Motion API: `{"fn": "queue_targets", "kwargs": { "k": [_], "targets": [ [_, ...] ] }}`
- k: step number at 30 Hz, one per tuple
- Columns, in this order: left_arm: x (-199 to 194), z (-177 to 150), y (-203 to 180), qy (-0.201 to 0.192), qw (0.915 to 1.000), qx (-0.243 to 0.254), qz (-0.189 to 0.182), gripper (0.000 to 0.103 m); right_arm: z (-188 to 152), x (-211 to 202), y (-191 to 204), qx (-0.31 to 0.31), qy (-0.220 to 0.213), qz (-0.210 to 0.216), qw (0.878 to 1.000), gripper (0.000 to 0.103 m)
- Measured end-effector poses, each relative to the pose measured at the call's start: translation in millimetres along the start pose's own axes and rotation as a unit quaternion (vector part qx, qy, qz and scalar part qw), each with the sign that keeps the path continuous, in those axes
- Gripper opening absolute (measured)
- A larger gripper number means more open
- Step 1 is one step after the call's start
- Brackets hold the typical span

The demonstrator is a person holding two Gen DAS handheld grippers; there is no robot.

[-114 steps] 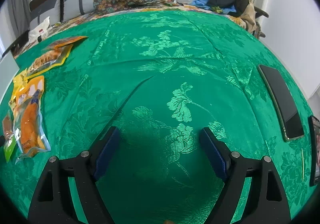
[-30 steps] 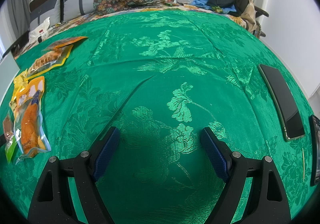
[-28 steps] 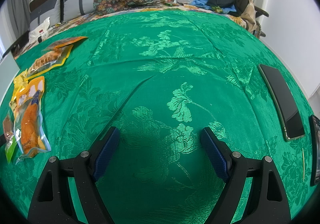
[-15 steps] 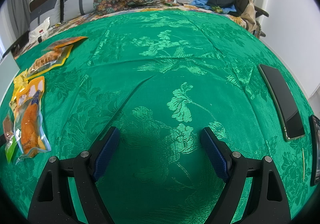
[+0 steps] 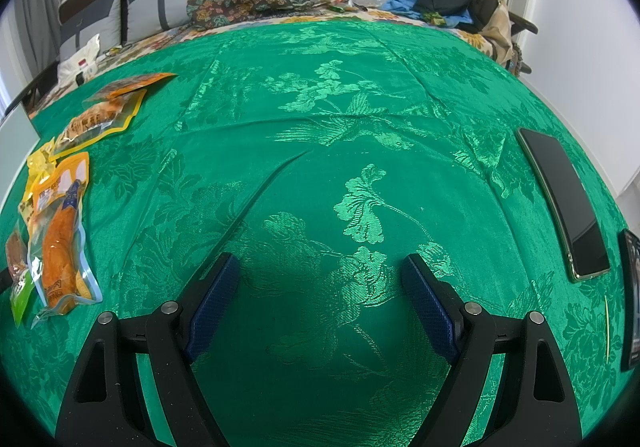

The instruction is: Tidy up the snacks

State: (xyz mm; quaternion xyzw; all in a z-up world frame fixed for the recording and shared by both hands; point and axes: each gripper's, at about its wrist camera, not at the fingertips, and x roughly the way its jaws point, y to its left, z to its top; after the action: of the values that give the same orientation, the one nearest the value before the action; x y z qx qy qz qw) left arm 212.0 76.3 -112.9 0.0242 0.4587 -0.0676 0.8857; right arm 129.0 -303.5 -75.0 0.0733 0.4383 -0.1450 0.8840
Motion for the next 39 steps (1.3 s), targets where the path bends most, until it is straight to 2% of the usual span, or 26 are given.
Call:
{"fn": "queue_targets", "kwargs": {
  "k": [3,4,5,8,11,14,17,18,19,20,21,30,35,37,39],
  "targets": [
    [-1,1,0,0.021,0.9994,0.022,-0.017,0.103,0,0,0,0.0,0.0,0.0,1.0,0.086],
    [-4,0,2,0.031,0.9992,0.013,-0.019,0.102,0,0,0,0.0,0.0,0.0,1.0,0.087],
    [-11,0,6,0.032,0.999,-0.008,-0.029,0.102,0,0,0,0.0,0.0,0.0,1.0,0.087],
    [-37,6,4,-0.002,0.9932,-0.083,-0.082,0.102,0,0,0,0.0,0.0,0.0,1.0,0.086],
    [-34,29,-20,0.012,0.9889,-0.11,-0.099,0.102,0,0,0,0.0,0.0,0.0,1.0,0.087],
    [-15,44,-48,0.036,0.9909,-0.105,-0.076,0.102,0,0,0,0.0,0.0,0.001,1.0,0.087],
    [9,39,-67,0.066,0.994,-0.086,0.009,0.102,0,0,0,0.0,0.0,0.001,1.0,0.087],
    [14,33,-66,0.075,0.9928,-0.09,0.023,0.102,0,0,0,0.0,0.0,0.001,1.0,0.087],
    [17,28,-64,0.081,0.9919,-0.094,0.025,0.103,0,0,0,0.001,0.0,0.001,1.0,0.087],
    [13,24,-63,0.065,0.994,-0.082,0.033,0.103,0,0,0,0.001,0.0,0.001,1.0,0.087],
    [12,20,-61,0.065,0.9948,-0.07,0.035,0.103,0,0,0,0.001,0.0,0.001,1.0,0.087],
    [10,16,-23,0.098,0.9952,-0.007,-0.005,0.103,0,0,0,0.001,0.0,0.002,1.0,0.087],
    [15,24,-26,0.12,0.9924,0.021,-0.017,0.103,0,0,0,0.001,0.0,0.002,1.0,0.087],
    [14,25,-26,0.129,0.9911,0.022,-0.025,0.103,0,0,0,0.001,0.0,0.002,1.0,0.087],
    [6,28,-20,0.124,0.991,0.003,-0.049,0.103,0,0,0,0.001,0.0,0.002,1.0,0.087]
  ]
}}
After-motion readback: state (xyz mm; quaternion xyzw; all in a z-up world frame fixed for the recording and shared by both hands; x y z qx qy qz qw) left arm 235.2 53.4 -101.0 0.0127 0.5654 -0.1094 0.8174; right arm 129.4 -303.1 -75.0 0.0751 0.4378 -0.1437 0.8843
